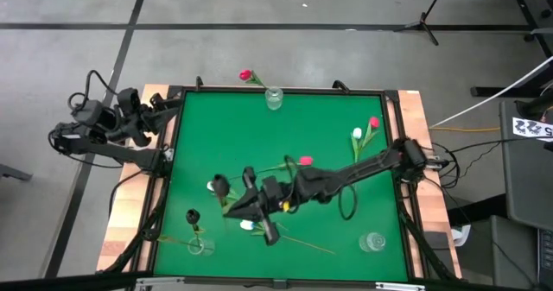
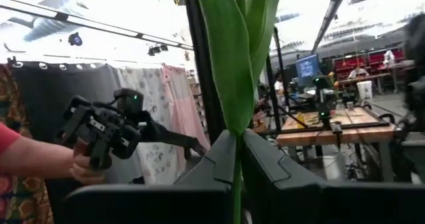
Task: Sort flowers into vase by color
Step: Put the black flower into the bottom left transparent vase
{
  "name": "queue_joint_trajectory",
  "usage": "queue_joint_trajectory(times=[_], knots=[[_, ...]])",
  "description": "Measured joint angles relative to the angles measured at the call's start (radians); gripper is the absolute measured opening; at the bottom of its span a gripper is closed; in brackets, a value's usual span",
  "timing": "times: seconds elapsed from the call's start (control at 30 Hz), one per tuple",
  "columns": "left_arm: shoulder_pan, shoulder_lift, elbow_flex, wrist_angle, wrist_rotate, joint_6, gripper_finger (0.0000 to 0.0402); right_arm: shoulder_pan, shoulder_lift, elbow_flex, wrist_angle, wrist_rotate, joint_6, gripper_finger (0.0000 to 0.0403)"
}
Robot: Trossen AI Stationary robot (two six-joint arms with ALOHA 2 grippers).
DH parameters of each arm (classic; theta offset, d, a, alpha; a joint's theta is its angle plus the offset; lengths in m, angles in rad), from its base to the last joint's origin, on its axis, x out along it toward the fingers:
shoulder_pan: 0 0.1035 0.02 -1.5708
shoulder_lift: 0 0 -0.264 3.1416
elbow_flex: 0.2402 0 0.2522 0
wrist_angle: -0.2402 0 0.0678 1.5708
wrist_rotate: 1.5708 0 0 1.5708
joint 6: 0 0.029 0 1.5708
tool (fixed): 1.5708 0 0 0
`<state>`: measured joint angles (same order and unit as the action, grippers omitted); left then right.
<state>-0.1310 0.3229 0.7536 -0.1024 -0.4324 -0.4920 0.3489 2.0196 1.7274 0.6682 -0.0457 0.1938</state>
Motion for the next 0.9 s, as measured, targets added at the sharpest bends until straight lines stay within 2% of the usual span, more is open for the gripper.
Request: queue_joint_trajectory(times=[0.13,0.27,0.4,0.47,0.6,0.9], knots=[[0.000,0.000,0.000,-0.002,0.000,-0.017,0.0258,0.032,0.108,0.168,-0.028,-0.011,-0.070,0.0014],[0.000,0.000,0.000,-0.006,0.000,-0.051,0.0258,0.065,0.191,0.341,-0.143,-0.017,-0.185,0.0014],[0.000,-0.002,0.000,-0.021,0.000,-0.033,0.0258,0.074,0.261,0.459,-0.164,0.010,-0.210,0.0014],[0.000,-0.008,0.000,-0.023,0.000,-0.033,0.0258,0.070,0.302,0.499,-0.163,0.055,-0.202,0.0014],[0.000,-0.029,0.000,-0.023,0.011,-0.034,0.0258,0.053,0.365,0.544,-0.176,0.063,-0.198,0.0014],[0.000,-0.100,0.000,-0.025,0.035,-0.033,0.0258,0.035,0.424,0.555,-0.143,0.100,-0.124,0.0014]])
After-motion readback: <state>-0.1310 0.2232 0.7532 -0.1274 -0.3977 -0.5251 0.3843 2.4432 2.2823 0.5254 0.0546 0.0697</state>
